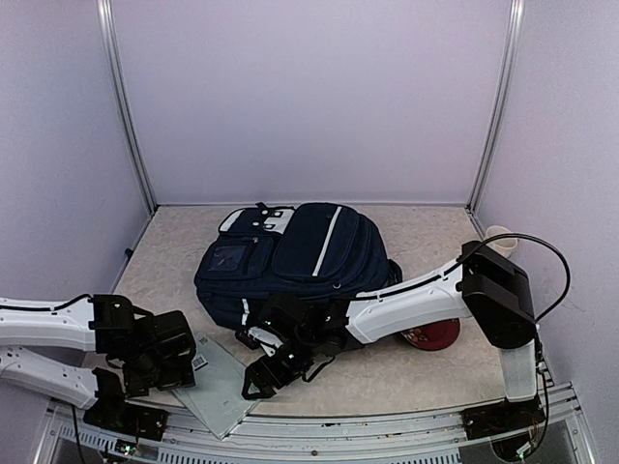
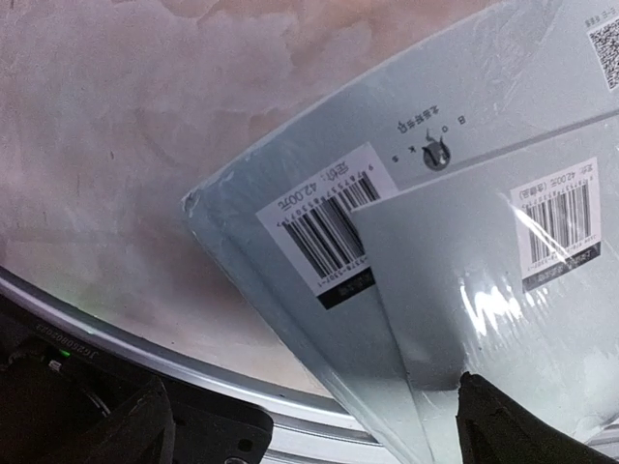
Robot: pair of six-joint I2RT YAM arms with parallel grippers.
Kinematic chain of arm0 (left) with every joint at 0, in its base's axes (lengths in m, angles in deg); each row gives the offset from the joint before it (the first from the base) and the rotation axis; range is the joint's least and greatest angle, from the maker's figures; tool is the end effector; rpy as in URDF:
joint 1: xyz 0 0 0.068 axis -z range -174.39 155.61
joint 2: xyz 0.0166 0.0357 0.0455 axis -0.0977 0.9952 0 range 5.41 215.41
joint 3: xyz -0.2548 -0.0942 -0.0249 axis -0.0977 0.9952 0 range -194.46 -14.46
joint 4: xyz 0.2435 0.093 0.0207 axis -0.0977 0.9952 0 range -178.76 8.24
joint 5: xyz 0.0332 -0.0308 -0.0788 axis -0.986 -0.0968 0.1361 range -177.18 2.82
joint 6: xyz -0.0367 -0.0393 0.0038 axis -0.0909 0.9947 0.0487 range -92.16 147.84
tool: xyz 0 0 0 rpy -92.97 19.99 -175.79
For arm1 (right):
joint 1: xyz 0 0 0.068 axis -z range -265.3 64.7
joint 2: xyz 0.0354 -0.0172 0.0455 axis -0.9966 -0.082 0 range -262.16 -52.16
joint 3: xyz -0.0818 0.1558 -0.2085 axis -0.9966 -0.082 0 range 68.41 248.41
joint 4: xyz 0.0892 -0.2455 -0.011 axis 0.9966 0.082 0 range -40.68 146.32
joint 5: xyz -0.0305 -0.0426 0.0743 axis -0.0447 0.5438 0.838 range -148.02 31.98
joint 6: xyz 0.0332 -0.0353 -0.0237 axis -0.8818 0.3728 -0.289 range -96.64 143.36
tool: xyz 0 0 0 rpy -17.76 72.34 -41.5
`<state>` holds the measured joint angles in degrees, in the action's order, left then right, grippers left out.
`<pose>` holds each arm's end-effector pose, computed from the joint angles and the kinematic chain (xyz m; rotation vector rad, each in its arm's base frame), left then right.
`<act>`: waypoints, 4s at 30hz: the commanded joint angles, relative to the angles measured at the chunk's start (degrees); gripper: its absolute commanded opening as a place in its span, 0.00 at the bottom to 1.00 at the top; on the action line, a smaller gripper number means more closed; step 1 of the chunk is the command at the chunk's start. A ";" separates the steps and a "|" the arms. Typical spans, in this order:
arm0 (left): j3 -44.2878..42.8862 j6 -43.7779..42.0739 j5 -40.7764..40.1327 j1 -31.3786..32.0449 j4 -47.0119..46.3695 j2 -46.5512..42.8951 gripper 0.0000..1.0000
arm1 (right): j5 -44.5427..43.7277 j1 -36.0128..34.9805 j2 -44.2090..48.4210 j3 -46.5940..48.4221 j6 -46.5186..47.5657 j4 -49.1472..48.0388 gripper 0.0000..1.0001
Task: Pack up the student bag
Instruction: Move the book to the corner of the board, then pick up the book from the corner of the board.
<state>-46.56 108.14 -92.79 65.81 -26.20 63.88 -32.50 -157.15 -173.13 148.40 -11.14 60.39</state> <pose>0.0676 -0.1113 0.1740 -0.5322 2.9962 0.0240 0.1241 0.4280 0.1407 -1.1253 2.6346 1.1737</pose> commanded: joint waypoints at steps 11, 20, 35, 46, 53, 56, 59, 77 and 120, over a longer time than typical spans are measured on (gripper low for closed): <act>11.43 -2.68 4.67 -3.79 -33.05 -1.96 0.96 | 6.57 0.22 -0.98 -2.03 -1.23 -5.20 0.78; 11.05 -2.71 10.65 3.10 -48.07 5.39 0.90 | 13.32 0.27 10.30 -16.94 -11.47 -25.52 0.74; 8.86 -10.88 14.26 5.22 -55.72 17.32 0.87 | -16.64 2.38 12.89 -19.82 -14.66 -4.01 0.76; 8.51 -11.07 11.12 9.79 -63.81 16.71 0.84 | 2.79 1.36 14.23 -21.84 -18.41 -29.59 0.63; 8.93 -11.33 7.85 13.16 -71.47 12.82 0.81 | 6.93 -1.14 20.75 -20.46 -14.13 -32.12 0.61; 7.69 -12.68 6.84 13.25 -70.62 12.56 0.81 | 2.74 -1.03 24.92 -21.43 -12.74 -27.26 0.61; 7.16 -13.74 5.90 13.21 -71.97 12.83 0.81 | -0.16 -0.77 27.57 -22.07 -12.09 -23.97 0.61; -3.18 -19.40 11.64 11.70 -78.60 34.22 0.84 | -8.66 6.28 38.45 -37.98 -17.49 -14.63 0.61; -23.82 -24.60 19.39 10.84 -86.72 49.06 0.77 | -9.10 12.77 54.00 -32.49 -8.19 -5.14 0.70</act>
<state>-60.74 86.17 -79.72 76.00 -98.79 105.61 -48.02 -145.39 -123.51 111.85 -20.32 65.88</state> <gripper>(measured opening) 0.769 0.695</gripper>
